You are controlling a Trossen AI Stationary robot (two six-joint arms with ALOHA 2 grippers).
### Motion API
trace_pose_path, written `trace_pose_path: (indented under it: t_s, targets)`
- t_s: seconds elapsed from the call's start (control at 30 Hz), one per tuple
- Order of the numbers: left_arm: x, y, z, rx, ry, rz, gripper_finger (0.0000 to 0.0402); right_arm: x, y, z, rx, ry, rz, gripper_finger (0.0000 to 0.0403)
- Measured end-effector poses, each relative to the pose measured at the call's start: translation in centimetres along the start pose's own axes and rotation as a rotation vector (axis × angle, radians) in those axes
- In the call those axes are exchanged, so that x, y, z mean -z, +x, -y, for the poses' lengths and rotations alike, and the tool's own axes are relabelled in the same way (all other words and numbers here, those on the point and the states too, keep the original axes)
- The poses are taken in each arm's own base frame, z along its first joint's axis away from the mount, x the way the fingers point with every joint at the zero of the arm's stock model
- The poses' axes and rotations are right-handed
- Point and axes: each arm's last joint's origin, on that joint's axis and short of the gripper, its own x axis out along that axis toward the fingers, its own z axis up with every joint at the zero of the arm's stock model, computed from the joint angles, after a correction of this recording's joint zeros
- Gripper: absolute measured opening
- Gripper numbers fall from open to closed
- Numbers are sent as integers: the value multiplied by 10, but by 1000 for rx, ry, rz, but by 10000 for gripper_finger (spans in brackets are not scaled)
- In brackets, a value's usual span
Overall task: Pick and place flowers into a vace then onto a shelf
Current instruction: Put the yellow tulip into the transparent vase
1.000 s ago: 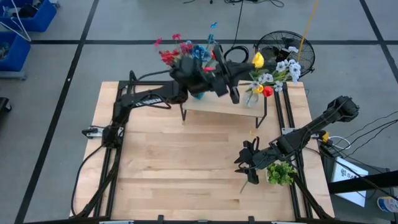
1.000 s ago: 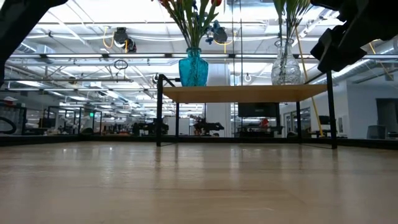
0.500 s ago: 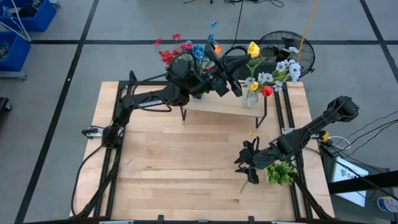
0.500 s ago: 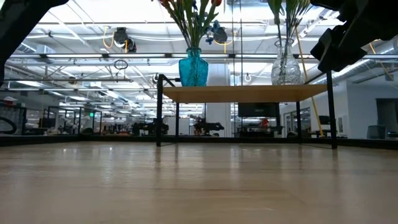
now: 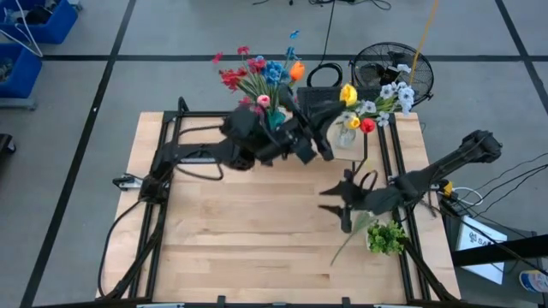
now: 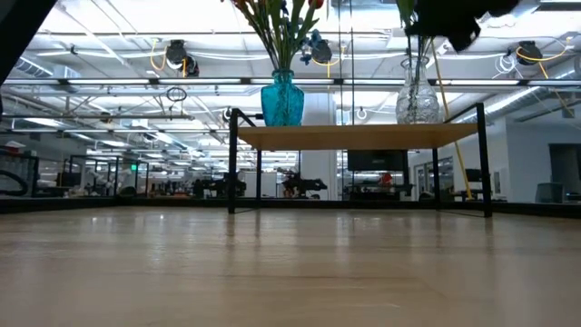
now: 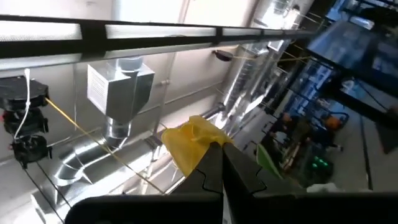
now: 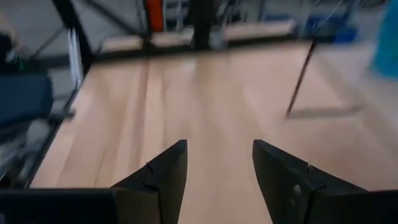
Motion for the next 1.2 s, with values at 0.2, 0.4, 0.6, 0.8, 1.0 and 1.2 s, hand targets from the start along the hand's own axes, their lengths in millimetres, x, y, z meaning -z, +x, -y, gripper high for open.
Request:
trace_pose_path:
  t_s: [0.2,0.4,0.6,0.8,1.0,1.2]
  targets:
    - [-28,-13,0,-8,208,-188,1,-24,-33,22,158,-38,186,173]
    - [-56,-26,-15,-31,167,-221,1,-40,-63,45,277,-90,318,173]
    - [-65,-29,-10,31,-59,-134,1,-55,-82,63,472,-98,433,173]
    - [-39,-17,12,108,-47,-83,1,-64,-87,66,499,-95,502,173]
    - [-9,-8,7,92,-38,-113,0,-64,-85,65,495,-89,501,173]
    - [13,-1,6,140,-11,-52,0,-63,-84,67,623,-121,455,173]
